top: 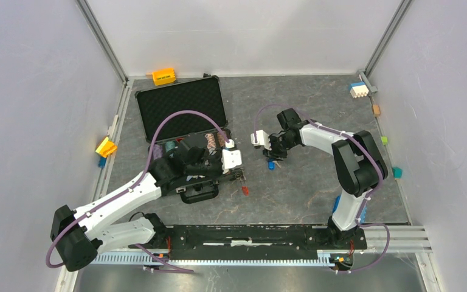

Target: Put the keys on the keyring

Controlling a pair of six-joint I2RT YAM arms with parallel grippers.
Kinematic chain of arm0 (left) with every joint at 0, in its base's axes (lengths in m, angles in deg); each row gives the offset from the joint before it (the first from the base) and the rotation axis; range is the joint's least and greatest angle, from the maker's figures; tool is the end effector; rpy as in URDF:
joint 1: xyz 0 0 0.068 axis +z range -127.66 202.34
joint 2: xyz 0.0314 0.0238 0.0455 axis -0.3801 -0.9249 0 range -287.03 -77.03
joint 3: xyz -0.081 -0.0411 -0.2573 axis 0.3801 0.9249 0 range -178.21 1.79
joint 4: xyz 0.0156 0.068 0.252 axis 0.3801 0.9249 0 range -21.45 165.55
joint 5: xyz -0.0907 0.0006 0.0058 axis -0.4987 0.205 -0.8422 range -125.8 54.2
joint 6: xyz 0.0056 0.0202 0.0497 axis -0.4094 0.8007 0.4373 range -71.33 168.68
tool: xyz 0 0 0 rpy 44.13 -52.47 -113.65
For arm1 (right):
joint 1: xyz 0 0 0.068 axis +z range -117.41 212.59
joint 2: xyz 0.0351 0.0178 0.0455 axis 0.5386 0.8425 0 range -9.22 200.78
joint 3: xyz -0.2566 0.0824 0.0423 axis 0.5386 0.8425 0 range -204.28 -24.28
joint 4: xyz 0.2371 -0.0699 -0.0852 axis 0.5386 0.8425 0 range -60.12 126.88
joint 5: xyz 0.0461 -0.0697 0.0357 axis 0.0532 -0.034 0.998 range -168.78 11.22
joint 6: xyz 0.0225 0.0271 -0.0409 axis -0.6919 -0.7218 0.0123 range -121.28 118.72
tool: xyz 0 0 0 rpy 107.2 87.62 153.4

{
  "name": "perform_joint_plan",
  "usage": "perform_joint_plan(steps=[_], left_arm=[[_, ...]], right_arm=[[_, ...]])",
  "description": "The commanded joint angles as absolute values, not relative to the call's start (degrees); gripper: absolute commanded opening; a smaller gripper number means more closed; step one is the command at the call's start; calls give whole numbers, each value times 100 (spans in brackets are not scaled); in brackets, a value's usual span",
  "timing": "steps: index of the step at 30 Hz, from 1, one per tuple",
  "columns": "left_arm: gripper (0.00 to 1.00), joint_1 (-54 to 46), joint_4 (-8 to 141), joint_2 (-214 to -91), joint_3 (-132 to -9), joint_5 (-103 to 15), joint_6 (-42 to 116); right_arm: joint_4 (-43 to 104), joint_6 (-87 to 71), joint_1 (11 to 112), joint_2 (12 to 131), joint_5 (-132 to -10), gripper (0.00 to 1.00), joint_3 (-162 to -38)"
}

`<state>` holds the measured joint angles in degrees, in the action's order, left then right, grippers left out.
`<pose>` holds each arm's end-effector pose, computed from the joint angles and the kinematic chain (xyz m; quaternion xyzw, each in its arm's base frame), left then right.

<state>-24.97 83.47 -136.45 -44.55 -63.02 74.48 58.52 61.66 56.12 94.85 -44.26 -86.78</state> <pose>0.1448 -0.1810 0.2943 0.5936 0.5970 -0.2916 0.4542 0.3056 0.1552 0.1546 -0.6816 0.6505 0.2199 0.2530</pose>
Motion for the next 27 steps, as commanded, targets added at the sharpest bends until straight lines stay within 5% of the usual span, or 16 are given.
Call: perform_joint_plan(steps=[1, 27], left_arm=[[2, -2459, 8254, -13525, -4562, -6446, 7450], [2, -2458, 8252, -13510, -4550, -6476, 7458]], right_arm=[[6074, 6315, 5554, 9566, -4367, 34, -8939], [6441, 6277, 5362, 9735, -4088, 33, -9183]])
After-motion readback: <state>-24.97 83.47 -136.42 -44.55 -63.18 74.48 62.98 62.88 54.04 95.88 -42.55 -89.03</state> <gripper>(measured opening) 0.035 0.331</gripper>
